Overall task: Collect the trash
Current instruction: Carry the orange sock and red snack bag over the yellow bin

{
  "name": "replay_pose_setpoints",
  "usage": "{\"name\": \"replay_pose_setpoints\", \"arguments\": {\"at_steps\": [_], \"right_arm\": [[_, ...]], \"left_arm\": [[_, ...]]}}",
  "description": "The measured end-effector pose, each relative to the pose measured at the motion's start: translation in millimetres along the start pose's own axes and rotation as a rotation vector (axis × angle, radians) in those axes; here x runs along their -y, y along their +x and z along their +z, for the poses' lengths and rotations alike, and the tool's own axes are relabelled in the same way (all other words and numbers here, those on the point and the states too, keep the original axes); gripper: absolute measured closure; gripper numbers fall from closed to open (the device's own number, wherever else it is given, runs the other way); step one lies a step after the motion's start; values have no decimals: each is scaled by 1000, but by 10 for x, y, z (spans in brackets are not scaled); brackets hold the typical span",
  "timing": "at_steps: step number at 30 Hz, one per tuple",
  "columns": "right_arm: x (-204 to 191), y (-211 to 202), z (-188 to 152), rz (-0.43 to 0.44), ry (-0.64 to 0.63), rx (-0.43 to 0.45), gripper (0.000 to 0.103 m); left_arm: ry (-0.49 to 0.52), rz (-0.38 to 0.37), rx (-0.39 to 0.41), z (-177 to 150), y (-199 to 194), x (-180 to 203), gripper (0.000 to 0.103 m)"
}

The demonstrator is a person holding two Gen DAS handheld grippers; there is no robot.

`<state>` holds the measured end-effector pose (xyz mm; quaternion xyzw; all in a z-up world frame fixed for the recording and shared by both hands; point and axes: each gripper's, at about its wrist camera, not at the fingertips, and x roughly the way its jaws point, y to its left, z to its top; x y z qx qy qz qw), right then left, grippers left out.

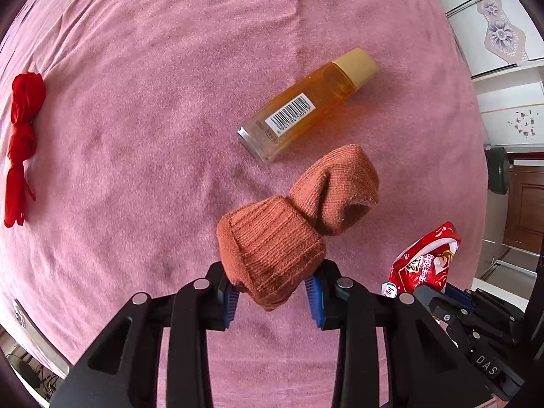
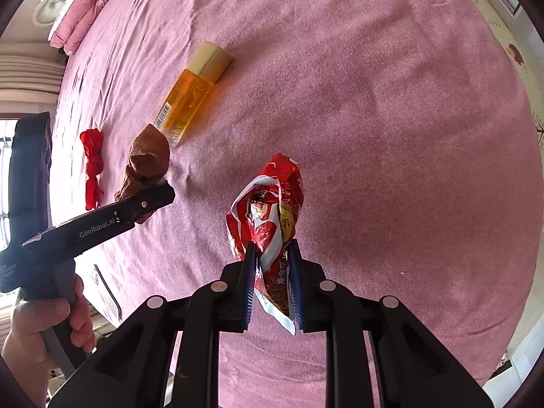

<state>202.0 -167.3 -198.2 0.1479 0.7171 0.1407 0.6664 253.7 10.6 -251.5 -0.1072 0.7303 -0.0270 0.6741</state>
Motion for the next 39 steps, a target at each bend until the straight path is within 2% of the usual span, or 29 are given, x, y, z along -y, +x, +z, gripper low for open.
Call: {"name": "replay_pose_setpoints", "arguments": {"at_steps": [6, 11, 18, 25, 39], "right_arm": [[63, -265, -219, 0, -2, 57, 85], [289, -537, -445, -6, 21, 110, 85], [747, -870, -725, -15, 73, 175, 85], [1261, -1220, -937, -61, 103, 238, 85], [2377, -1700, -981, -71, 226, 315, 85]], "left_arm": [[33, -15, 15, -341, -122, 162, 69], [75, -29, 27, -549, -155, 357, 69], [136, -55, 26, -875, -198, 1013, 69], [235, -61, 9, -1077, -182, 1763, 69], [352, -79, -37, -1132, 37, 2991, 69]]}}
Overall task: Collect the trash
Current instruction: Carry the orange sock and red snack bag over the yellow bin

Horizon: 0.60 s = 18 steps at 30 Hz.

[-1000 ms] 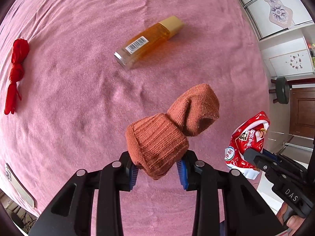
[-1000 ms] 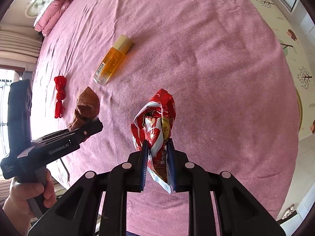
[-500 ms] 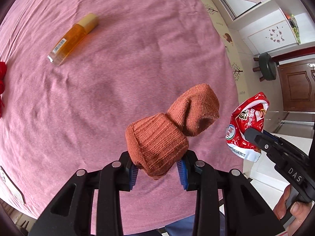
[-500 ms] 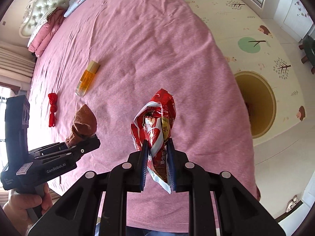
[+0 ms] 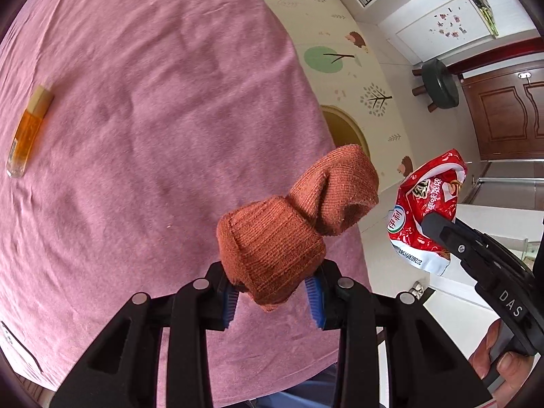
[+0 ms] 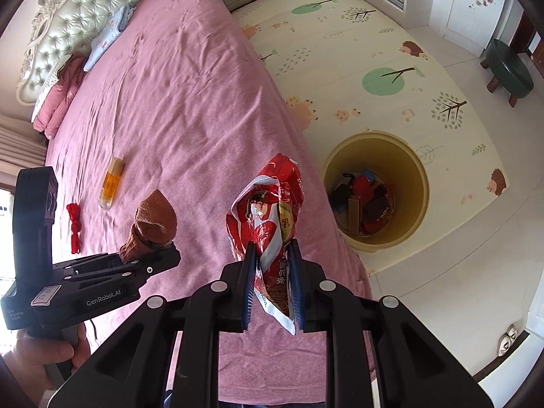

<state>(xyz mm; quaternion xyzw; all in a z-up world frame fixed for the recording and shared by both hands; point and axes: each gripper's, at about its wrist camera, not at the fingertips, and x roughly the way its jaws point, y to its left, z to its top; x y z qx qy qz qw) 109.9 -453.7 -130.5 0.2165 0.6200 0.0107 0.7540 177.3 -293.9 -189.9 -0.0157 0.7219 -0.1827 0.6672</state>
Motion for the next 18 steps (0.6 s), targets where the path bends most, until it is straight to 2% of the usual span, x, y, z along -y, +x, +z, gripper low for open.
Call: {"name": "replay_pose_setpoints", "arguments": {"at_steps": [18], "right_arm": [[1202, -14, 442, -34, 190, 32, 85]], "left_arm": [[152, 19, -87, 737, 624, 1142, 69]]}}
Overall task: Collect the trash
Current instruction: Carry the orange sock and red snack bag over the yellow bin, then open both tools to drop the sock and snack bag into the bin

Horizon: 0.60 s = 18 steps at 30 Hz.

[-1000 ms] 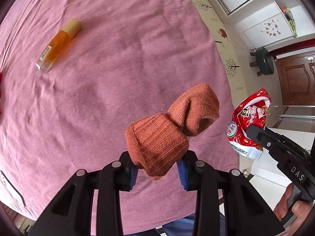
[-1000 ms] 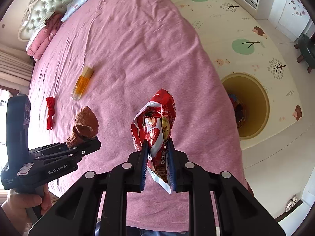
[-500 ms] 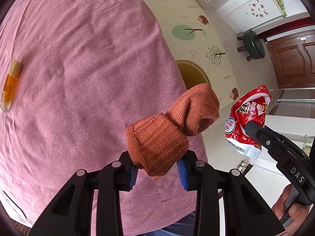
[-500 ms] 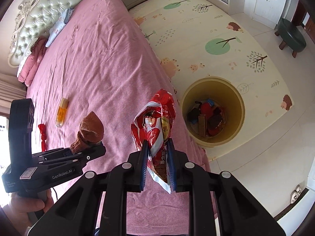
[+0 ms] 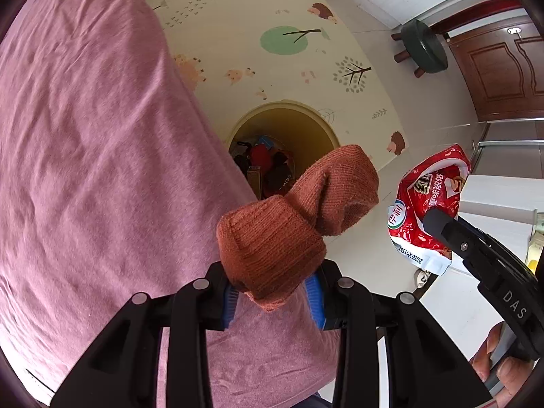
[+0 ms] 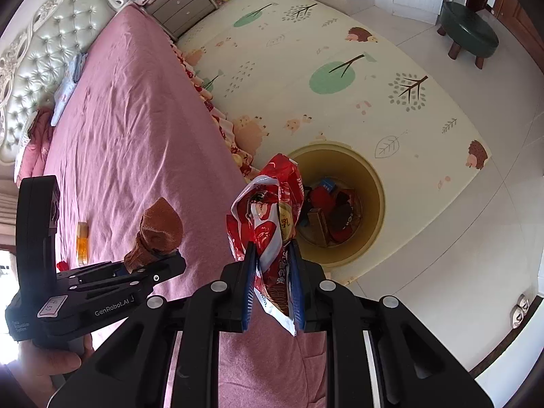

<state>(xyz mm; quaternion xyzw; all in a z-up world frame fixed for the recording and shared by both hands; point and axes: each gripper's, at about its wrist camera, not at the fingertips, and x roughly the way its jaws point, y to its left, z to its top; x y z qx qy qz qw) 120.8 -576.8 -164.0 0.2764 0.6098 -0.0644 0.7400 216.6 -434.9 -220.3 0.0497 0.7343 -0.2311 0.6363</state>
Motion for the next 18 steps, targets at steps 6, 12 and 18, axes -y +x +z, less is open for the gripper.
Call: {"name": "replay_pose_setpoints", "arguments": {"at_steps": [6, 12, 18], "right_arm": [[218, -13, 114, 0, 51, 12, 84], [368, -25, 187, -2, 91, 11, 81], [448, -37, 199, -9, 133, 17, 58]], "left_arm": [[43, -11, -2, 183, 27, 226, 69], [90, -6, -5, 263, 39, 363, 62], [108, 90, 18, 342, 47, 399, 28]]}}
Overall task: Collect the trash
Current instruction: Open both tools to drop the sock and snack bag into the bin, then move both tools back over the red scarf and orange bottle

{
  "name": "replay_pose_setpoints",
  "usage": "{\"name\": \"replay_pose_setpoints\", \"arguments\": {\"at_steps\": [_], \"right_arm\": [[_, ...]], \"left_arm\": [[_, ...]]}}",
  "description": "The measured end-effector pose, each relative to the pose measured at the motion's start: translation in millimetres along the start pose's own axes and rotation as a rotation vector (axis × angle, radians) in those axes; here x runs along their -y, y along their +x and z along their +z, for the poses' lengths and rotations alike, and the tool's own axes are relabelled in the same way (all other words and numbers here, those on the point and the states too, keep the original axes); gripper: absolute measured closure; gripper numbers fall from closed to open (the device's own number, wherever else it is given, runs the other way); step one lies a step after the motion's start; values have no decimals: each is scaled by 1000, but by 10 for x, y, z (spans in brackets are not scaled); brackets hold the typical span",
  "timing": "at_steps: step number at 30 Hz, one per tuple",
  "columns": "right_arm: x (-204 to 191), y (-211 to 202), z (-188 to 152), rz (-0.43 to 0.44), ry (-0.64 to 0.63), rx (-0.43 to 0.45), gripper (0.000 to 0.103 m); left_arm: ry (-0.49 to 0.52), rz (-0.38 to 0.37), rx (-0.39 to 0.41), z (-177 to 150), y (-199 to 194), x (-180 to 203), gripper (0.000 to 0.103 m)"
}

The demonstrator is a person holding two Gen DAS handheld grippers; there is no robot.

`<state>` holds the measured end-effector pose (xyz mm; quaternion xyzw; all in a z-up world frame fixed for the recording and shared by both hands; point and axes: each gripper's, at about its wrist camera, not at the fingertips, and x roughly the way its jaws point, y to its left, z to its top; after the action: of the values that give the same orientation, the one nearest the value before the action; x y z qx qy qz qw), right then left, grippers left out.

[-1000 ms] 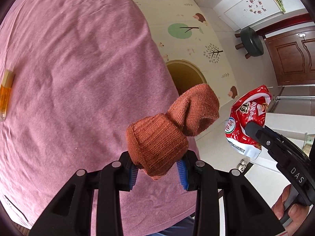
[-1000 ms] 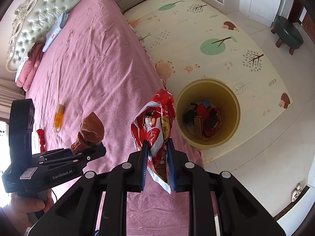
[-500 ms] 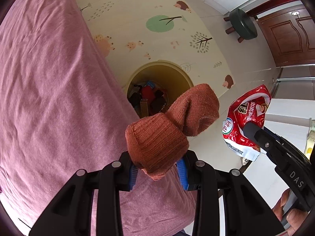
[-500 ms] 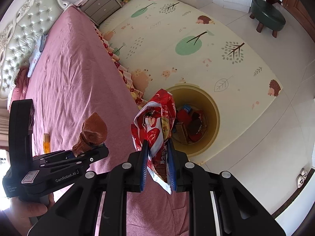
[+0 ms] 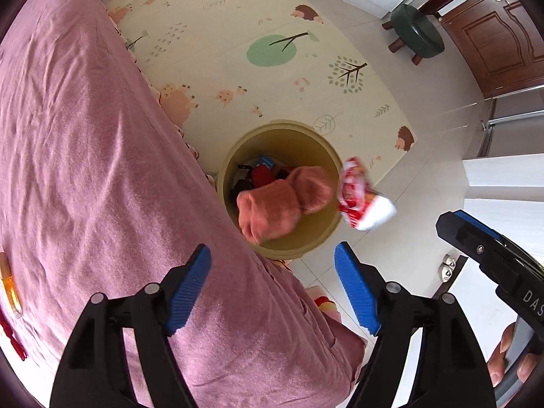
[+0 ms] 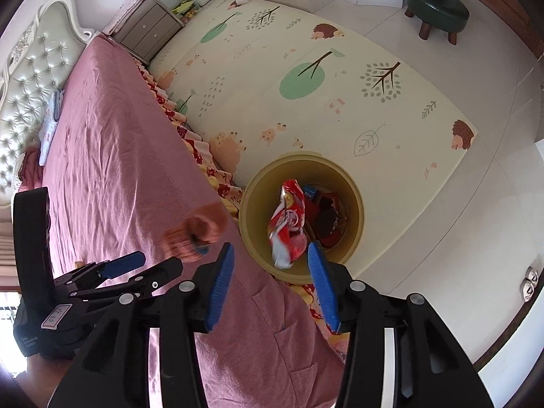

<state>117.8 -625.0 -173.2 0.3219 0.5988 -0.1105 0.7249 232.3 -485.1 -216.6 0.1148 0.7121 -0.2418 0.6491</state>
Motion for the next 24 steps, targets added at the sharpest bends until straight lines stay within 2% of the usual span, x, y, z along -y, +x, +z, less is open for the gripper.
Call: {"name": "replay_pose_setpoints", "arguments": {"at_steps": [4, 7, 15, 20, 24], "right_arm": [[-26, 5, -1, -5, 0, -3, 58], [-81, 12, -2, 4, -6, -11, 52], [-330, -61, -12, 5, -60, -3, 52], [-595, -132, -84, 6, -121, -4, 52], [-903, -122, -217, 11, -186, -19, 52]], "left_arm": [[-10, -8, -3, -11, -39, -58, 26], [-23, -12, -3, -38, -60, -109, 25], [-64, -38, 26, -146, -227, -257, 25], [-90, -23, 56, -336, -405, -514, 25], [-147, -18, 83, -568, -562, -831, 25]]}}
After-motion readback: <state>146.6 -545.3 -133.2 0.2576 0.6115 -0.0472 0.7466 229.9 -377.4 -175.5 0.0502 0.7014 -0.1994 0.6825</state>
